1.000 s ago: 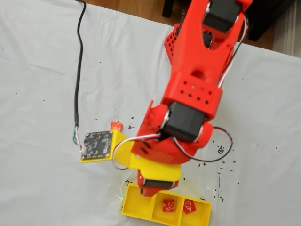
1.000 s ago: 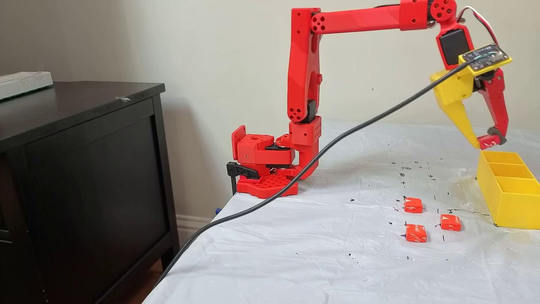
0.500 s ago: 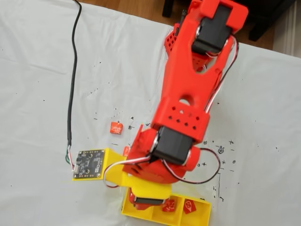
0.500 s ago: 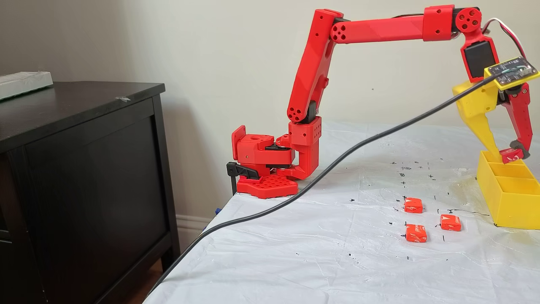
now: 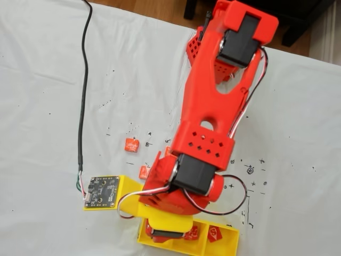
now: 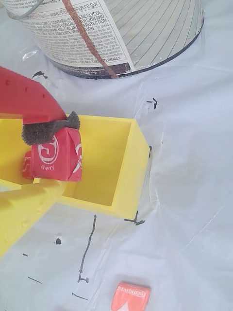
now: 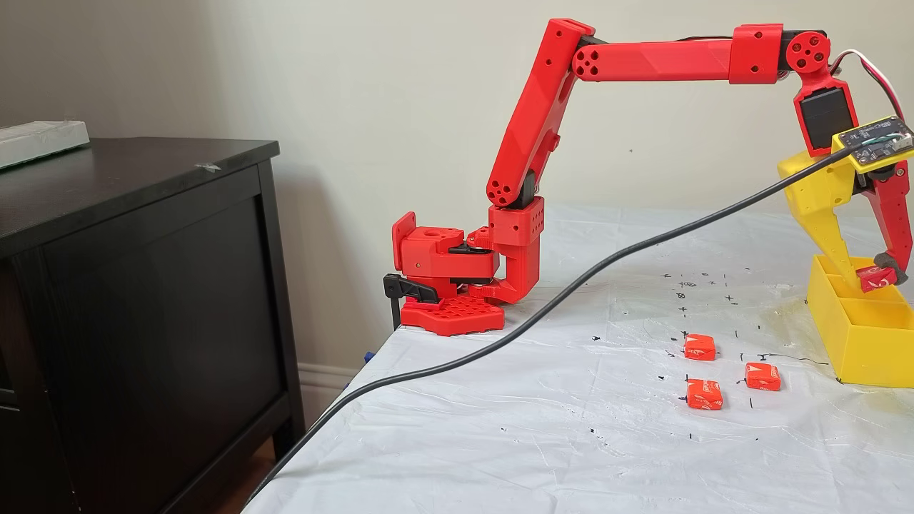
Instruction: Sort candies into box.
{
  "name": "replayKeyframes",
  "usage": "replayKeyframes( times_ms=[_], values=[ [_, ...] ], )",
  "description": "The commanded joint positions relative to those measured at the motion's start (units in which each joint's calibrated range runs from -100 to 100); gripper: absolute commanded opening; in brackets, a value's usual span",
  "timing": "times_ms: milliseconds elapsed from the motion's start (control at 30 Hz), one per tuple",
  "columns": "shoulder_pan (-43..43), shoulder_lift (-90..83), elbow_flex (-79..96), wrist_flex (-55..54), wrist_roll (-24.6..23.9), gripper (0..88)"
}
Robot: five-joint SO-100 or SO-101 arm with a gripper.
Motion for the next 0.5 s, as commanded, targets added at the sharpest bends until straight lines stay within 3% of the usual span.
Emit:
replayKeyframes(
  times_ms=[0,133,233,467],
  values=[
    [-1.06,-2.42,-6.46,-0.43,-0.15,12.1],
    [-0.61,-2.42,-6.28,-0.26,-0.05,26.2],
    [-0.61,-2.76,-6.19,-0.02,-0.29,31.4],
    [-0.52,-4.97,-4.64,0.72,-0.54,31.7]
  ],
)
